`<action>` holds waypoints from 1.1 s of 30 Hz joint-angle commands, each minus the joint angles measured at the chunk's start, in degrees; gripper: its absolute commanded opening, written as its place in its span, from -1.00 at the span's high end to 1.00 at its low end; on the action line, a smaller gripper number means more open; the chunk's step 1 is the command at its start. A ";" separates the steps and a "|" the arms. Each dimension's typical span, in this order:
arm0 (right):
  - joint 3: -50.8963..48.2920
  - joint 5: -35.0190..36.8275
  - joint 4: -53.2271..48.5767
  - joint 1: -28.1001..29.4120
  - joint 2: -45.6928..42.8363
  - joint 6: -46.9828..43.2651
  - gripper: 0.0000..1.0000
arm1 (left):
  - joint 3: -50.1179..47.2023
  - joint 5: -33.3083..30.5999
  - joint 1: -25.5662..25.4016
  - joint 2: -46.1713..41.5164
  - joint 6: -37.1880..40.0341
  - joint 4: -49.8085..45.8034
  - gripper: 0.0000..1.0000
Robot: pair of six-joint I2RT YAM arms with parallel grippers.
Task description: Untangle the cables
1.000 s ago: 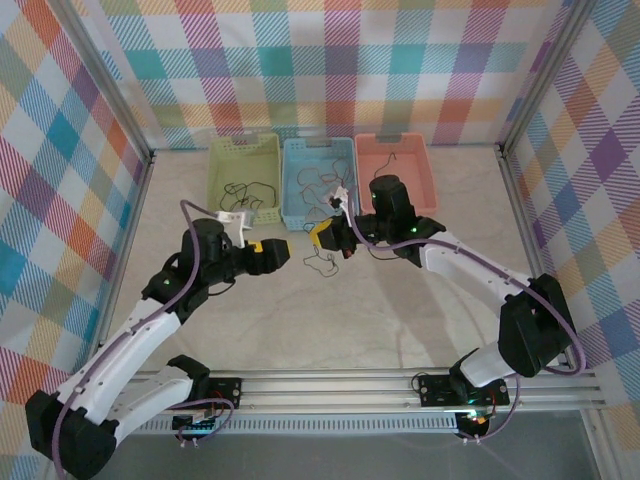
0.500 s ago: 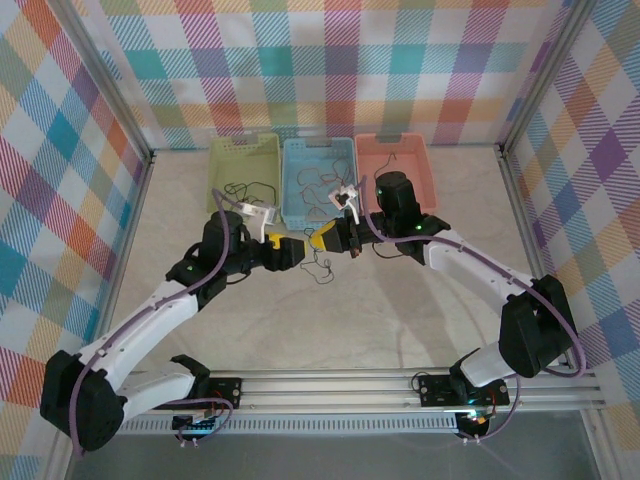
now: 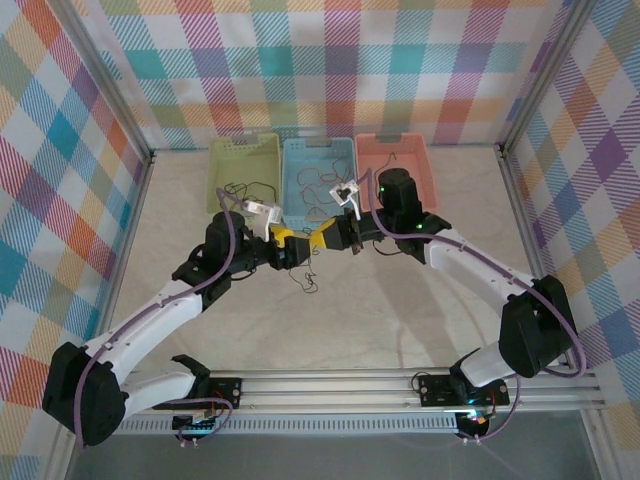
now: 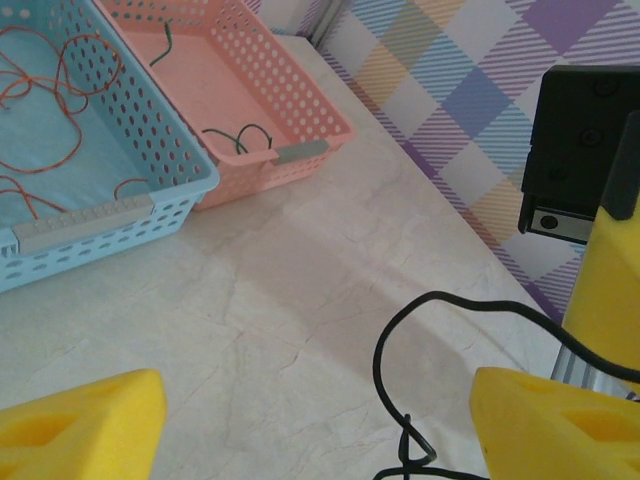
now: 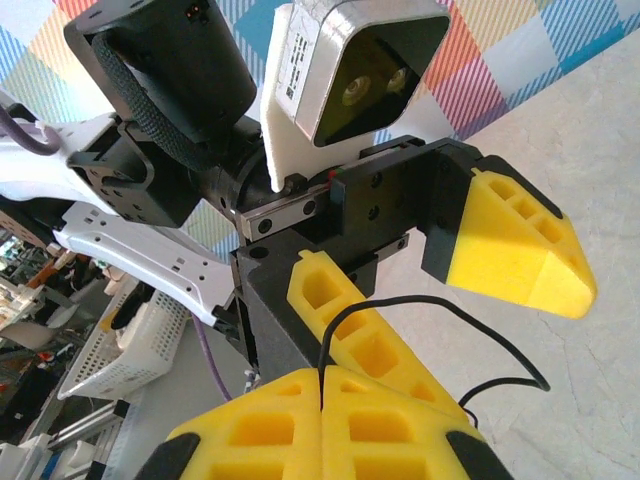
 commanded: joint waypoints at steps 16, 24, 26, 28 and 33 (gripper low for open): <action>1.63 -6.03 8.64 -0.05 0.59 8.81 1.00 | 1.67 -8.67 -2.39 8.71 -3.71 10.98 -0.65; 0.41 -7.60 10.01 0.14 -0.02 10.86 1.00 | 4.56 -11.61 -2.39 13.80 -3.64 11.75 -0.68; 0.35 -7.80 9.93 0.23 0.00 11.36 1.00 | 5.18 -12.24 -2.39 14.60 -3.75 11.67 -0.69; 0.43 -7.87 9.49 0.32 -0.09 11.31 1.00 | 5.86 -13.00 -2.39 14.99 -3.81 10.97 -0.68; 0.76 -7.30 8.24 0.32 -2.99 10.45 1.00 | 5.71 -16.58 -2.38 15.39 -2.03 7.45 -0.64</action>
